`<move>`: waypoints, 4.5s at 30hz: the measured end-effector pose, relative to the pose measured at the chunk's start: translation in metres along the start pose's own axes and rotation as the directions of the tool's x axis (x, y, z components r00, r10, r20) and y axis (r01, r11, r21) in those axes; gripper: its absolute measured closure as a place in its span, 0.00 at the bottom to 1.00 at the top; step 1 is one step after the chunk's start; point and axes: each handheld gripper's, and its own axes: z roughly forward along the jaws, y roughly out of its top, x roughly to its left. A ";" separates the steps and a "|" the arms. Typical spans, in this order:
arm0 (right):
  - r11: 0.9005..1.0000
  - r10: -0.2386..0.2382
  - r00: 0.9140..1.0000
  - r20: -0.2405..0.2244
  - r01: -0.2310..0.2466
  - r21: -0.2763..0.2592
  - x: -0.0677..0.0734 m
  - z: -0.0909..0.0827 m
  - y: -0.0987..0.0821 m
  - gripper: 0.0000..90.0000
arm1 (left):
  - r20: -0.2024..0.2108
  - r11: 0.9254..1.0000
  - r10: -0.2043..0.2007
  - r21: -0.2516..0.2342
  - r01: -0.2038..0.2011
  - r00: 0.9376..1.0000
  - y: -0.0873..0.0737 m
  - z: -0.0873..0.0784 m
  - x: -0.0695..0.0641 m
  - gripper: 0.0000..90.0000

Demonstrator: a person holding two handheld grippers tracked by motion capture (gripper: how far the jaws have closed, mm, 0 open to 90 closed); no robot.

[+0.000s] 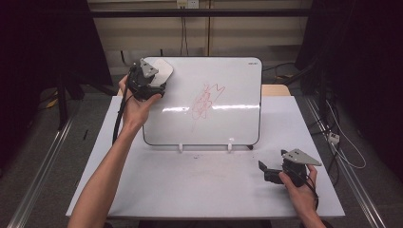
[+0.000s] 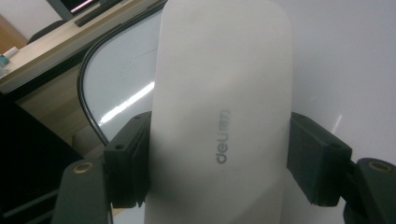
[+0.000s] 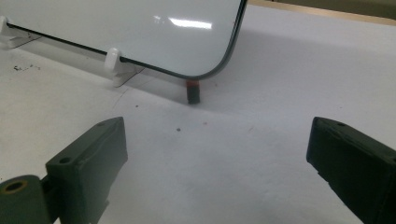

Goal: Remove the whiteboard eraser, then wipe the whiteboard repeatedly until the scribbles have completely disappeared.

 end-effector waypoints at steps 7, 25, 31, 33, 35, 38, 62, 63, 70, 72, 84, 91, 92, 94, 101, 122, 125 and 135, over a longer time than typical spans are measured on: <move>1.000 0.001 1.000 0.001 -0.001 -0.002 0.000 0.000 0.000 0.06 | 0.034 1.000 -0.029 -0.006 0.029 0.999 0.000 -0.002 0.005 0.33; 1.000 0.005 1.000 0.007 -0.005 0.002 0.001 0.004 0.002 0.06 | 0.106 0.995 -0.074 -0.061 0.081 0.992 0.000 -0.024 0.012 0.34; 1.000 0.003 1.000 0.005 -0.003 0.003 0.002 0.005 0.003 0.06 | 0.128 0.989 -0.095 -0.098 0.108 0.987 -0.007 -0.029 0.010 0.34; 1.000 0.002 1.000 0.005 -0.002 0.003 0.002 0.005 0.003 0.06 | 0.133 0.988 -0.098 -0.103 0.112 0.986 -0.008 -0.031 0.009 0.34; 1.000 0.002 1.000 0.004 -0.002 0.002 0.002 0.005 0.003 0.06 | 0.129 0.988 -0.099 -0.109 0.114 0.987 -0.010 -0.034 0.007 0.34; 1.000 0.000 1.000 0.002 0.000 0.001 0.002 0.004 0.003 0.06 | 0.127 0.984 -0.110 -0.128 0.126 0.986 -0.014 -0.039 0.005 0.34; 1.000 -0.001 1.000 0.004 0.001 -0.003 0.002 0.003 0.003 0.06 | 0.151 0.987 -0.042 -0.147 0.064 0.988 -0.037 -0.052 -0.031 0.34; 1.000 0.002 1.000 0.004 -0.002 -0.005 0.002 0.002 0.003 0.06 | 0.155 0.987 -0.038 -0.148 0.062 0.987 -0.037 -0.052 -0.033 0.34; 1.000 0.011 1.000 0.008 -0.011 -0.015 -0.002 -0.003 0.001 0.06 | 0.156 0.988 0.000 -0.156 0.024 0.988 -0.033 -0.046 -0.053 0.34; 1.000 0.007 1.000 0.007 -0.007 -0.014 -0.002 -0.002 0.001 0.06 | 0.162 0.988 0.009 -0.153 0.016 0.987 -0.032 -0.043 -0.057 0.35; 1.000 0.003 1.000 -0.001 -0.003 -0.004 0.000 0.000 0.001 0.06 | 0.166 0.985 0.052 -0.170 -0.024 0.985 -0.014 -0.033 -0.078 0.34; 1.000 0.006 1.000 -0.004 -0.006 -0.005 -0.001 0.000 0.001 0.06 | 0.157 0.984 0.069 -0.171 -0.042 0.985 0.000 -0.021 -0.088 0.35; 1.000 0.005 1.000 -0.005 -0.005 -0.005 -0.001 0.000 0.001 0.06 | 0.154 0.984 0.068 -0.175 -0.041 0.986 0.002 -0.020 -0.089 0.35; 1.000 0.006 1.000 -0.009 -0.006 -0.005 0.000 0.000 0.001 0.06 | 0.150 0.984 0.078 -0.169 -0.053 0.986 0.006 -0.017 -0.089 0.35; 1.000 0.003 1.000 -0.013 -0.003 -0.009 -0.001 -0.001 0.001 0.06 | 0.110 0.985 0.083 -0.158 -0.065 0.990 0.007 -0.005 -0.087 0.35; 1.000 0.002 1.000 -0.012 -0.002 -0.004 0.000 0.000 0.000 0.06 | -0.014 0.978 0.163 -0.127 -0.163 0.987 -0.003 0.014 -0.090 0.34; 1.000 0.004 1.000 -0.013 -0.004 -0.006 0.000 0.000 0.000 0.06 | 0.000 0.979 0.154 -0.135 -0.153 0.988 -0.005 0.014 -0.090 0.34; 1.000 -0.002 1.000 -0.019 0.002 0.004 0.000 0.002 0.000 0.06 | -0.009 0.976 0.158 -0.153 -0.158 0.987 -0.009 0.015 -0.094 0.34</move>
